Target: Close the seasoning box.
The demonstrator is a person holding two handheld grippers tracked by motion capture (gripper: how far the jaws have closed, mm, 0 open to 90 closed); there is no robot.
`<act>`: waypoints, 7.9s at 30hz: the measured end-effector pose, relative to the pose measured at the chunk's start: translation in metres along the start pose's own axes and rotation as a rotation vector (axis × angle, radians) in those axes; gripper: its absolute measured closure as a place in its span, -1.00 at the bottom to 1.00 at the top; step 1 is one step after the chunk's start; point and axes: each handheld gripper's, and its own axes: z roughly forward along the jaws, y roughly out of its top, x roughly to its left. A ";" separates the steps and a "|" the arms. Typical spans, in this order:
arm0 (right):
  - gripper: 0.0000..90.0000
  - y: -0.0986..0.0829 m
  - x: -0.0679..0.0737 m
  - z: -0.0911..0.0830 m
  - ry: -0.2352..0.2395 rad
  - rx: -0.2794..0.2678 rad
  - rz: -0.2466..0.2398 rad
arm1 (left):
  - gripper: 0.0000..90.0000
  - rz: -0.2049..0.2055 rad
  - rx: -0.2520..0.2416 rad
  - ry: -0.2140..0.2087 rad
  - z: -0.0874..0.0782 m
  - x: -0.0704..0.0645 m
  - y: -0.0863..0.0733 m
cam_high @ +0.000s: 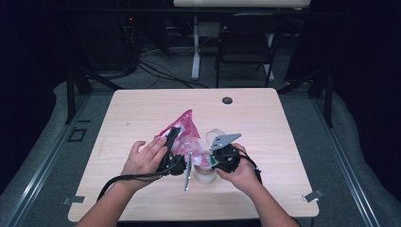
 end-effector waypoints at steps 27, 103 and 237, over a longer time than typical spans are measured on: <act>1.00 -0.002 0.000 -0.002 0.004 0.020 -0.001 | 0.38 0.020 -0.016 -0.011 0.002 0.001 0.002; 1.00 -0.010 -0.001 -0.006 -0.037 0.045 0.003 | 0.37 0.113 -0.011 -0.084 0.010 -0.003 0.001; 0.08 -0.001 0.003 -0.016 -0.082 -0.145 0.020 | 0.61 -0.569 -0.011 -0.456 0.026 -0.067 -0.058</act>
